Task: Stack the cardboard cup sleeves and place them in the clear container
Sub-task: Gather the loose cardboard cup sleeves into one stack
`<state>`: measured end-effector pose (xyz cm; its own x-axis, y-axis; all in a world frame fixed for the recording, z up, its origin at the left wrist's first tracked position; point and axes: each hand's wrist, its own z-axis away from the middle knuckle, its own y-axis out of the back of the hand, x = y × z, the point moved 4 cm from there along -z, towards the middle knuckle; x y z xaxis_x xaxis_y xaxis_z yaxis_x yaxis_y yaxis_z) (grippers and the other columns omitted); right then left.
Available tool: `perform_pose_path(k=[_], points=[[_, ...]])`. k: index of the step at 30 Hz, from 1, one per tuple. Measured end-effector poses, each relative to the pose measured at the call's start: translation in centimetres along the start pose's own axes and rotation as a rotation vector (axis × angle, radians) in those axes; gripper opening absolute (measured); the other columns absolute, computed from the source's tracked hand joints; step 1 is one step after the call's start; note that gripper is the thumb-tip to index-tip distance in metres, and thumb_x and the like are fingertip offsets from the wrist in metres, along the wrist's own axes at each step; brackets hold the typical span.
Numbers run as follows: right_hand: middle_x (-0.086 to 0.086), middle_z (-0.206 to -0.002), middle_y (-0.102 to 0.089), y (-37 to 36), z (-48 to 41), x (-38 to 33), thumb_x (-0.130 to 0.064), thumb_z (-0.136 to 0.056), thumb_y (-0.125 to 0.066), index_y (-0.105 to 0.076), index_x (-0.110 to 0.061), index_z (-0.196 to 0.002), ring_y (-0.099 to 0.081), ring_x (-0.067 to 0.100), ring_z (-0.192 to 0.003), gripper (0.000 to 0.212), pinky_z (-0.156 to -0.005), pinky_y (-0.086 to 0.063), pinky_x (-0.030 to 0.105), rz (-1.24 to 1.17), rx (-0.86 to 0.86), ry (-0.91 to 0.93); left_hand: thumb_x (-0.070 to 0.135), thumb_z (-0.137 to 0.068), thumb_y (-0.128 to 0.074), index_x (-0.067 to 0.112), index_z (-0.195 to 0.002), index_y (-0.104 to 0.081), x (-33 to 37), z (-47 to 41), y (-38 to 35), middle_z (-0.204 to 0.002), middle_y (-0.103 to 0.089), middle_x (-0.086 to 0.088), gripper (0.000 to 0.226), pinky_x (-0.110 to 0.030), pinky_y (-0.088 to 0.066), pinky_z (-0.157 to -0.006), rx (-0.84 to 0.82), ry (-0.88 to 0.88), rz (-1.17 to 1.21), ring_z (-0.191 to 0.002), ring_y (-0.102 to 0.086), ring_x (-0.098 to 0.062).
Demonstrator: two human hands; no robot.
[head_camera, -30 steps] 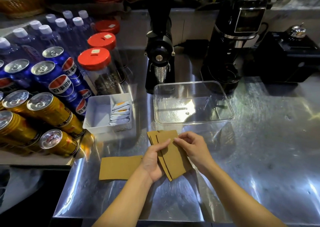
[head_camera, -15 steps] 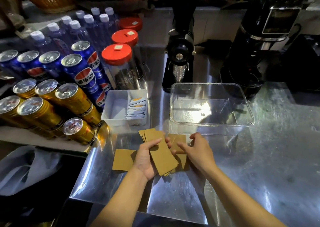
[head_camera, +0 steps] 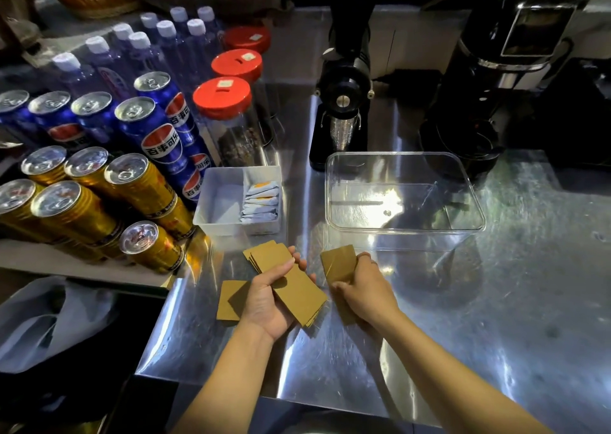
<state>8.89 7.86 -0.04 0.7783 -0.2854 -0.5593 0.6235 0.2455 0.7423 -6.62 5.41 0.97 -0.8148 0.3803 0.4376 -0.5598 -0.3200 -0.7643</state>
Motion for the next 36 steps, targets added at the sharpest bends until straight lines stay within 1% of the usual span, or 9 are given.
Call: perform_pose_path(k=[4, 14, 17, 19, 22, 25, 31, 33, 36], points=[[0.010, -0.093, -0.061, 0.9, 0.2, 1.3, -0.023, -0.086, -0.055, -0.050, -0.008, -0.097, -0.058, 0.028, -0.087, 0.019, -0.068, -0.042, 0.035, -0.234, -0.040, 0.005, 0.009, -0.066, -0.064, 0.011, -0.091, -0.070, -0.6, -0.4, -0.6, -0.077, -0.069, -0.002, 0.026, -0.038, -0.051, -0.079, -0.022, 0.032, -0.029, -0.070, -0.066, -0.015], [0.005, -0.084, -0.066, 5.5, 1.9, 5.4, -0.011, -0.084, -0.061, -0.063, -0.010, -0.092, -0.062, 0.012, -0.073, 0.008, -0.057, -0.048, 0.021, -0.772, 0.117, -0.062, 0.010, -0.066, -0.067, 0.010, -0.086, -0.062, -4.6, -1.9, -3.0, -0.074, -0.064, -0.006, 0.021, -0.038, -0.051, -0.073, -0.017, 0.226, -0.208, -0.074, -0.059, -0.020], [0.003, -0.081, -0.066, 6.2, 3.0, 6.0, -0.011, -0.083, -0.063, -0.063, -0.015, -0.087, -0.065, 0.006, -0.065, 0.007, -0.050, -0.049, 0.014, -0.899, 0.151, -0.035, 0.015, -0.067, -0.067, 0.009, -0.076, -0.067, -6.1, -2.0, -4.0, -0.067, -0.068, -0.005, 0.011, -0.035, -0.056, -0.066, -0.065, 0.300, -0.258, -0.064, -0.065, -0.020], [0.001, -0.079, -0.067, 6.1, 3.6, 6.0, -0.010, -0.081, -0.065, -0.064, -0.018, -0.086, -0.065, -0.001, -0.061, 0.010, -0.051, -0.050, 0.012, -0.943, 0.155, -0.004, 0.019, -0.069, -0.066, 0.009, -0.075, -0.073, -7.1, -1.8, -4.7, -0.073, -0.074, -0.009, 0.014, -0.038, -0.058, -0.064, -0.115, 0.358, -0.279, -0.069, -0.070, -0.024], [-0.001, -0.074, -0.067, 5.4, 4.2, 5.6, -0.010, -0.079, -0.067, -0.064, -0.017, -0.087, -0.064, -0.003, -0.060, 0.011, -0.053, -0.050, 0.012, -0.927, 0.143, 0.020, 0.023, -0.072, -0.064, 0.006, -0.086, -0.075, -8.5, -1.6, -5.4, -0.089, -0.075, -0.018, 0.024, -0.046, -0.058, -0.065, -0.169, 0.429, -0.337, -0.083, -0.071, -0.032], [-0.003, -0.070, -0.065, 4.8, 4.4, 5.3, -0.012, -0.079, -0.067, -0.064, -0.016, -0.091, -0.063, -0.003, -0.057, 0.013, -0.051, -0.048, 0.012, -0.906, 0.148, 0.020, 0.019, -0.072, -0.063, 0.004, -0.087, -0.074, -9.1, -1.5, -5.8, -0.091, -0.074, -0.019, 0.024, -0.047, -0.058, -0.067, -0.210, 0.454, -0.349, -0.085, -0.071, -0.032], [-0.008, -0.078, -0.063, 4.5, 4.8, 4.4, -0.034, -0.080, -0.064, -0.067, -0.022, -0.099, -0.056, 0.006, -0.071, 0.022, -0.062, -0.044, 0.017, -0.454, 0.167, 0.135, 0.013, -0.071, -0.063, 0.000, -0.086, -0.072, -8.9, -1.1, -5.4, -0.083, -0.074, -0.018, 0.022, -0.043, -0.059, -0.069, -0.209, 0.462, -0.344, -0.078, -0.071, -0.030], [-0.009, -0.082, -0.058, 4.8, 4.8, 3.8, -0.034, -0.080, -0.063, -0.068, -0.022, -0.100, -0.053, 0.003, -0.075, 0.024, -0.066, -0.042, 0.011, -0.344, 0.204, 0.186, 0.011, -0.070, -0.062, 0.000, -0.088, -0.071, -8.6, -1.1, -5.3, -0.081, -0.074, -0.015, 0.022, -0.041, -0.058, -0.074, -0.197, 0.448, -0.364, -0.075, -0.071, -0.028], [-0.007, -0.088, -0.052, 5.8, 4.6, 3.5, -0.021, -0.078, -0.069, -0.065, -0.012, -0.102, -0.051, 0.003, -0.078, 0.026, -0.069, -0.037, 0.001, -0.406, 0.264, 0.209, 0.008, -0.068, -0.061, 0.001, -0.087, -0.070, -7.8, -1.0, -5.2, -0.075, -0.073, -0.013, 0.023, -0.040, -0.055, -0.076, -0.186, 0.446, -0.470, -0.069, -0.068, -0.025]])
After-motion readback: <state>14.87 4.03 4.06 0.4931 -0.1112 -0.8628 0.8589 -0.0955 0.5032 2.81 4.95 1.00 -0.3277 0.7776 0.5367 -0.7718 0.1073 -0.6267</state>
